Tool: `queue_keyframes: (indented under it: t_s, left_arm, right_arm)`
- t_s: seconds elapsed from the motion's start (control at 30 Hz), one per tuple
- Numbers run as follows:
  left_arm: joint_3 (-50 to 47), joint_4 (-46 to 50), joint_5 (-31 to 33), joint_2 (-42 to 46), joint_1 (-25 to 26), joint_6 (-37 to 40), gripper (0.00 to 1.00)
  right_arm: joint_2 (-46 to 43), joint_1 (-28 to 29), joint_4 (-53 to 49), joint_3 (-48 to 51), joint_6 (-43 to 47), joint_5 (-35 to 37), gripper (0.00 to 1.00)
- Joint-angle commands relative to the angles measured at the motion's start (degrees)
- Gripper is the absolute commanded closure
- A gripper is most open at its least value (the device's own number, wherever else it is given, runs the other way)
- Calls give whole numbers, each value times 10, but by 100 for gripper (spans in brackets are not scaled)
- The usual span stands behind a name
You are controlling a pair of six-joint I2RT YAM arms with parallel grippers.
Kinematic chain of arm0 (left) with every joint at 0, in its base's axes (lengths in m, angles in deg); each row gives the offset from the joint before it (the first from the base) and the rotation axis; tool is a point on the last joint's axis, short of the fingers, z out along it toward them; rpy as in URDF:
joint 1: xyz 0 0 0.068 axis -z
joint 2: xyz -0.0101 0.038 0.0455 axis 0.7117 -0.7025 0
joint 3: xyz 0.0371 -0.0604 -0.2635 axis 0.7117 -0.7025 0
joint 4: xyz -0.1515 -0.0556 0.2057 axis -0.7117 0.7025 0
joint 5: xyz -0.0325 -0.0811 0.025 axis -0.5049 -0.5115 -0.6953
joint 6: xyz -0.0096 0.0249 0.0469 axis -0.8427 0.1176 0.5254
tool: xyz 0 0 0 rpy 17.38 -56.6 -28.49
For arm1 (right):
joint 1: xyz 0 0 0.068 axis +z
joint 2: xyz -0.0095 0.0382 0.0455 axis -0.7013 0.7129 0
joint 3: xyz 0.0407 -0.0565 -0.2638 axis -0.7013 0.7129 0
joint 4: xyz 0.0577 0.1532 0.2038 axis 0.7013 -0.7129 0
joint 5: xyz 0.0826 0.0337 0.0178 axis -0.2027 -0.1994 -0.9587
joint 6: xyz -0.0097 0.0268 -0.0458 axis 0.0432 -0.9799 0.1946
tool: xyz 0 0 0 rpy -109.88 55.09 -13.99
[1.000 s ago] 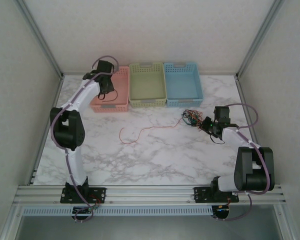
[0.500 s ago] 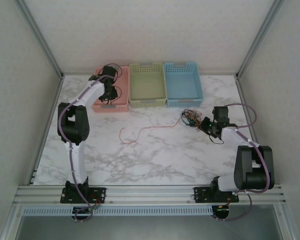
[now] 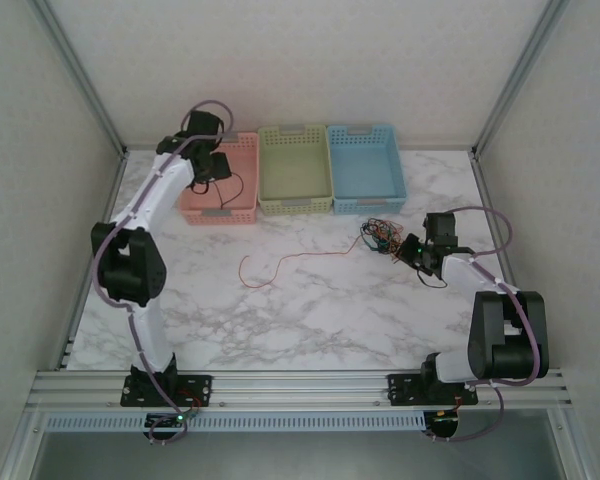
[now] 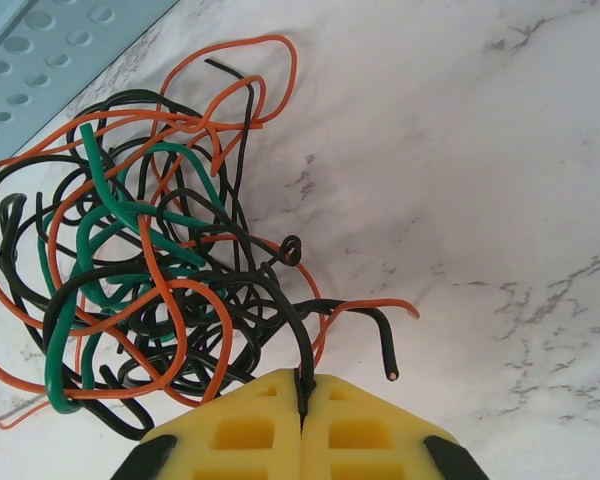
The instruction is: Untangle the cables
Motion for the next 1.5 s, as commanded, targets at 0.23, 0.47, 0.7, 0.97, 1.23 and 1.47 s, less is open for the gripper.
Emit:
queue_keyframes:
  t_s: [0.23,0.47,0.7,0.97,1.23,1.47]
  left_arm:
    - [-266,-124,-159,252,106,-48,29]
    - [-411,-208,-223,296,225,-57,27]
    - [-473,-270,-276,305,226,-97,26]
    - [-479,-292,-299,291,240,-99,27]
    - [-487,-328,-309,246,268,-112,32]
    - [-472,-344,-265,182,272,-159,41]
  right_arm:
    - [-24,32,-28,-20,18,-41,100]
    - [-1,122,-35,-37,37,-166,100]
    - [38,266,-77,-77,97,-177,95]
    - [17,266,-90,-71,106,-155,64]
    - [-48,264,-135,-75,88,-32,53]
    - [-55,262,-130,-83,65,-52,61]
